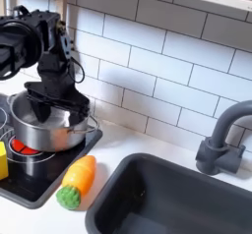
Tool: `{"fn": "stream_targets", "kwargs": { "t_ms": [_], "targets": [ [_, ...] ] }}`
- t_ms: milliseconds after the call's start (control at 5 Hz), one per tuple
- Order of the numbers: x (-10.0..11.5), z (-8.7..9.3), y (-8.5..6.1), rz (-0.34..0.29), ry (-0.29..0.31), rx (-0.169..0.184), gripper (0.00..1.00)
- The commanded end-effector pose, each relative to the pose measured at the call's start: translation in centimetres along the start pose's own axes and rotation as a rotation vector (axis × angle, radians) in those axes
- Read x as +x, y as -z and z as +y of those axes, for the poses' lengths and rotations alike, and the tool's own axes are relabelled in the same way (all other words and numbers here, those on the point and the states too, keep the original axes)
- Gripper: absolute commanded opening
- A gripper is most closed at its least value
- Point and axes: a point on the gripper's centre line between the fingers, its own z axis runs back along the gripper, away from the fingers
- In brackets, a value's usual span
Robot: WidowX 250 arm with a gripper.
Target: Slide pot right
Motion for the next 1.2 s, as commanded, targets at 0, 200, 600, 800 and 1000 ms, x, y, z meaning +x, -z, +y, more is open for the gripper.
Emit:
{"fn": "stream_targets", "kwargs": {
  "t_ms": [0,200,600,800,1000],
  "targets": [
    [0.3,-0.3,-2.4,-0.059,0.01,-0.005,1.0],
    [0.3,-0.6,-3.7,-0.084,0.02,-0.016,1.0],
    [-0.7,-0.9,-6.3,-0.134,0.033,-0.019,1.0],
    [-0.6,-1.2,-6.1,-0.127,0.044,-0.021,1.0],
    [-0.6,-1.2,-6.2,-0.129,0.039,-0.021,1.0]
  ]
}}
